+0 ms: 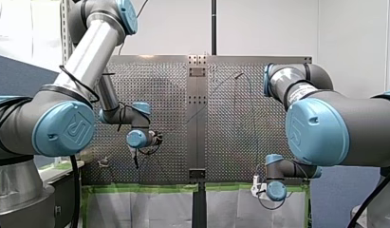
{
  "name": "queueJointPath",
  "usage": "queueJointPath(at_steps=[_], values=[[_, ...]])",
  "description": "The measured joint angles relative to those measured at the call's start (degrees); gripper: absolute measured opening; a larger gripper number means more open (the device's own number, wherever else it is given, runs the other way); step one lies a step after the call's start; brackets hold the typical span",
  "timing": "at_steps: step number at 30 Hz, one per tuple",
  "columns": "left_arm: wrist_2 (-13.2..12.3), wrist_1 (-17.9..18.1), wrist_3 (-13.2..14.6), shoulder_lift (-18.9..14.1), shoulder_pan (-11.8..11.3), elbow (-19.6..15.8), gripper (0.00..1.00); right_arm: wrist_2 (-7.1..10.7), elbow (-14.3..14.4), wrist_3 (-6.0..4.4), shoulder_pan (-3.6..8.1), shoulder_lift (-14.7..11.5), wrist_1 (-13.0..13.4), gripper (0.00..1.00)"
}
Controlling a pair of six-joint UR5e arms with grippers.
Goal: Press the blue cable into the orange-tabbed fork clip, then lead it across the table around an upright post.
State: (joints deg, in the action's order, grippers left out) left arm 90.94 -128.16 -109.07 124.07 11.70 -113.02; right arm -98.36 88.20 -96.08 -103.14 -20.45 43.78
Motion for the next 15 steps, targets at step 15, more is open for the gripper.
queueJointPath(at_steps=[15], values=[[0.01,-5.42,1.92,-0.02,2.5,5.12,0.97,0.0,0.0,0.0,0.0,0.0,0.0,0.0]])
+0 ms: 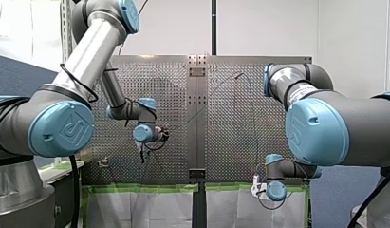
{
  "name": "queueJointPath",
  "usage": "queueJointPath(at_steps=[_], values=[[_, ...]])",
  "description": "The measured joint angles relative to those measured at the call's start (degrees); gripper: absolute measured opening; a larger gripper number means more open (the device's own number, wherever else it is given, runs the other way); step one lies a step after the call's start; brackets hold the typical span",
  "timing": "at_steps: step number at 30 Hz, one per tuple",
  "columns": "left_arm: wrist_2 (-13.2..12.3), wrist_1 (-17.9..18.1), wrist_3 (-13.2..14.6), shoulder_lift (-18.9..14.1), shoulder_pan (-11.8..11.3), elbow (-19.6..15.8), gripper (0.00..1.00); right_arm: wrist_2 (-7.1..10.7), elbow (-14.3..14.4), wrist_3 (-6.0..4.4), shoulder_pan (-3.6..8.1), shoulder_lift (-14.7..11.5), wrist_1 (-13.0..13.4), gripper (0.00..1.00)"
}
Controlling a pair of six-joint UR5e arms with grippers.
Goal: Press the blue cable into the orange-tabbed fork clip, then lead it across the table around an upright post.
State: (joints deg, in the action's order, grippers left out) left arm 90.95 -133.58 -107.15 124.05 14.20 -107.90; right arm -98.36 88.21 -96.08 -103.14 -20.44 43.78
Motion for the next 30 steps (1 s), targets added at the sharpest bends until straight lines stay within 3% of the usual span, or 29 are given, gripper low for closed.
queueJointPath(at_steps=[15,30], values=[[0.59,-3.96,0.27,-0.02,2.67,4.01,0.97,0.0,-0.05,0.0,0.0,0.0,0.0,0.0],[2.38,-9.77,4.63,-0.05,6.92,9.38,0.97,0.0,-0.09,0.0,0.0,0.0,-0.06,0.0]])
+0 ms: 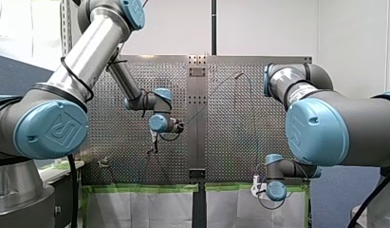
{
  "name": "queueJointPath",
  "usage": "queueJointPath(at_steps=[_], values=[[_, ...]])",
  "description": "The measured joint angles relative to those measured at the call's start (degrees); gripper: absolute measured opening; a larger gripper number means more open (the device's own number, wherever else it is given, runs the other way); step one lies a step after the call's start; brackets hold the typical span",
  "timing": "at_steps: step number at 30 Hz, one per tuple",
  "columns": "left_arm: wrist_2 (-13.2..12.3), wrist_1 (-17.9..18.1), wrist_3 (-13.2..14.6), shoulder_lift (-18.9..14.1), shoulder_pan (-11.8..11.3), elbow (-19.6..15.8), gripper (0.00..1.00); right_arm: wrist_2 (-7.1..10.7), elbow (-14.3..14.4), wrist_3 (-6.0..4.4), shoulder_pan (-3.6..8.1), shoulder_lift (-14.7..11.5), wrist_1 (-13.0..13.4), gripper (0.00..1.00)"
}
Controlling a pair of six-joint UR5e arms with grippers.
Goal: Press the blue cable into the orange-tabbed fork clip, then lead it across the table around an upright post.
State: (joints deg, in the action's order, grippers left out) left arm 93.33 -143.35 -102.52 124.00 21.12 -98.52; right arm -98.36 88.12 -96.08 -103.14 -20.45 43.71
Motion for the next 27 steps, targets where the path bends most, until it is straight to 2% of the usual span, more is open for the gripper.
queueJointPath(at_steps=[4,8,15,22,27], values=[[0.33,-1.8,1.29,-0.73,1.16,0.85,0.97,0.0,0.0,0.0,0.0,0.0,-0.02,0.0],[0.38,-2.42,0.74,-2.2,2.07,1.04,0.97,0.0,0.0,0.0,0.0,0.0,-0.01,0.0],[0.04,-2.76,-2.12,-5.28,3.75,1.06,0.97,0.0,0.0,0.0,-0.03,0.0,-0.02,0.0],[-2.34,-3.09,-5.38,-8.96,5.2,1.22,0.97,0.0,0.0,-0.01,-0.03,0.0,-0.02,0.0],[-3.15,-3.15,-7.38,-9.85,6.28,2.4,0.97,0.0,0.0,-0.06,-0.01,0.0,-0.02,0.0]])
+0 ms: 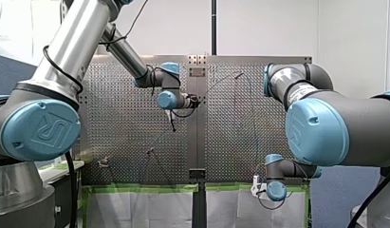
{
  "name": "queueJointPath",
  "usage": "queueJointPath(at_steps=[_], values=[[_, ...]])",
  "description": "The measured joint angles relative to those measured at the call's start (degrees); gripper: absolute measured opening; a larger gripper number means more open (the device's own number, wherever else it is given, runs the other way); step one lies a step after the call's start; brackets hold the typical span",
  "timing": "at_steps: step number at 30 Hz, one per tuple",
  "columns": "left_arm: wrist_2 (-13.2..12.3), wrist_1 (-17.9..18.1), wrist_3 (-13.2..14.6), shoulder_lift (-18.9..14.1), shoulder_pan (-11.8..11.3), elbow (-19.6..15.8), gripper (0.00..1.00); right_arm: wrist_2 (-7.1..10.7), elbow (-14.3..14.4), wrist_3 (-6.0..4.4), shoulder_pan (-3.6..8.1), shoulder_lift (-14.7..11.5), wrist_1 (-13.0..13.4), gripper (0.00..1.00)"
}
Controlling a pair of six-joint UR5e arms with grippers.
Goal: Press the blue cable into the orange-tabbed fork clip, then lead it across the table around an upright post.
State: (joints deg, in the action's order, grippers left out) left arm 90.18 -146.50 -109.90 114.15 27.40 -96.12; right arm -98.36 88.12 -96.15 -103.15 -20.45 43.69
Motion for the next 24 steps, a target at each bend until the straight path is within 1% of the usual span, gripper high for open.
queueJointPath(at_steps=[7,13,19,24], values=[[-0.19,-0.12,-3.4,-0.05,1.56,3.25,0.97,0.0,0.0,-0.06,0.01,0.0,-0.12,0.0],[0.09,-0.3,-5.99,-0.05,2.27,5.97,0.97,0.03,0.0,-0.07,0.0,0.0,-0.21,0.0],[0.33,-1.35,-7.96,-0.05,2.87,8.82,0.97,0.08,0.01,0.01,-0.04,0.0,-0.26,0.0],[0.41,-1.89,-8.68,-0.04,3.14,10.43,0.97,0.12,0.0,0.01,-0.09,0.0,-0.38,0.0]])
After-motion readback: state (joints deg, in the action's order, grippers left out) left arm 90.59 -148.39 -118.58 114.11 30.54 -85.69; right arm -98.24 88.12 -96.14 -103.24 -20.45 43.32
